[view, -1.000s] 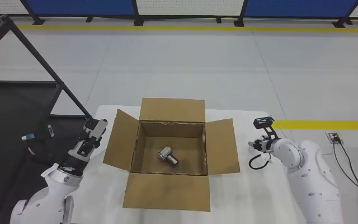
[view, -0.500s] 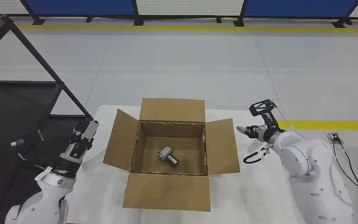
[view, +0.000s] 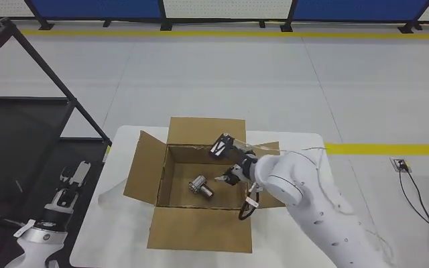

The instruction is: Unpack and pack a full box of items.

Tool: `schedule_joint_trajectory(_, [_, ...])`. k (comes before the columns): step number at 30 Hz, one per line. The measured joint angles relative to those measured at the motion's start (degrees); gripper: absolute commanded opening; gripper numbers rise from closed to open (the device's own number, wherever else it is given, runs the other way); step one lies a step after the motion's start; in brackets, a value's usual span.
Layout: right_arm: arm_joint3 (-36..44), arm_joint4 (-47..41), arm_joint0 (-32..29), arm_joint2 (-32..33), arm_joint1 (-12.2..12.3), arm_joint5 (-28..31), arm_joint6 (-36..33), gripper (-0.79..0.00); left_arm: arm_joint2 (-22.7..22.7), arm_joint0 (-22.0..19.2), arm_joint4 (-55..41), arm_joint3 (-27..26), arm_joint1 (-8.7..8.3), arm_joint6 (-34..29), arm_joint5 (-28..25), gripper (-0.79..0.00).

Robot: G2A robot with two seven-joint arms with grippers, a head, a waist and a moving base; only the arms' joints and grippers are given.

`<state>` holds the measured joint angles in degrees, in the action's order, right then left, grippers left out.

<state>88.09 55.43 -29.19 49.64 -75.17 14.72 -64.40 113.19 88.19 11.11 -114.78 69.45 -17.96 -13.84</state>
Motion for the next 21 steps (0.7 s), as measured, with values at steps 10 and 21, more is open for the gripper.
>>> schedule_joint_trajectory(10, [-26.5,-10.5,10.6,-16.5,-8.9,-0.6,8.8,0.000,1.3,2.4,-4.1,-0.7,0.05,1.0,-1.8,0.000])
schedule_joint_trajectory(21, [-46.9,-14.4,14.7,-23.8,-18.2,-4.7,20.3,0.000,0.0,2.4,-5.2,-1.8,-0.06,0.5,-2.8,0.000])
